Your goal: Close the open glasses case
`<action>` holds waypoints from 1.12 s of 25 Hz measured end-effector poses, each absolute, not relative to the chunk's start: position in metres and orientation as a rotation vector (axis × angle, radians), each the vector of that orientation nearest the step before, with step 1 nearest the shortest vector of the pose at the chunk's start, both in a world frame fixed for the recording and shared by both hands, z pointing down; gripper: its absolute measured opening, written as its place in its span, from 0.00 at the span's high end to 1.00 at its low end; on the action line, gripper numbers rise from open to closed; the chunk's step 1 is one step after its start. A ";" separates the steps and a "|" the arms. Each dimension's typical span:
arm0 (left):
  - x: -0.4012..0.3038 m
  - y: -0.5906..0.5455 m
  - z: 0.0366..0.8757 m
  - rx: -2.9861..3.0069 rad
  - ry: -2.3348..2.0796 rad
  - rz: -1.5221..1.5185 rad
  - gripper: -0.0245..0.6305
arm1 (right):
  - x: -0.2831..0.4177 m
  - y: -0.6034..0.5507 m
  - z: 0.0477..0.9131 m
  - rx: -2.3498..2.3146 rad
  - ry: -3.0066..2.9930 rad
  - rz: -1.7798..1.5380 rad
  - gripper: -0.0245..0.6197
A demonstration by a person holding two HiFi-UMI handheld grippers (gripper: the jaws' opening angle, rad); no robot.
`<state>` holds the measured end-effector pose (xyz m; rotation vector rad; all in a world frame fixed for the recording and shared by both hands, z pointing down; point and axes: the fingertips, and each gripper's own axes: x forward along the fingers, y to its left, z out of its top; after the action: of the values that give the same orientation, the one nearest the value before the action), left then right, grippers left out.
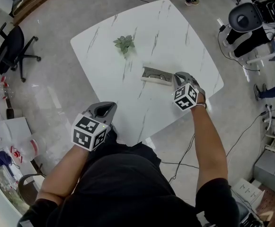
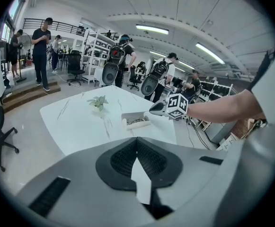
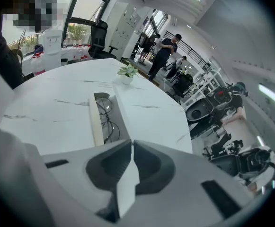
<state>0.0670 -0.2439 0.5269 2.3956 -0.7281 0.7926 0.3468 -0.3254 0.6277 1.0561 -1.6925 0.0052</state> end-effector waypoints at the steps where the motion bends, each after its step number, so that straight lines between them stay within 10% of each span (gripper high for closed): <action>1: 0.067 -0.244 0.527 2.397 -0.727 0.792 0.96 | 0.346 -0.323 0.628 1.057 -1.694 0.009 0.94; 28: 0.064 -0.243 0.524 2.393 -0.738 0.772 0.96 | 0.333 -0.286 0.652 1.015 -1.683 0.062 0.93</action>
<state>0.0638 -0.2427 0.5237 2.3929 -0.7378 0.7718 0.3333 -0.2855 0.6525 1.0147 -1.6833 0.0622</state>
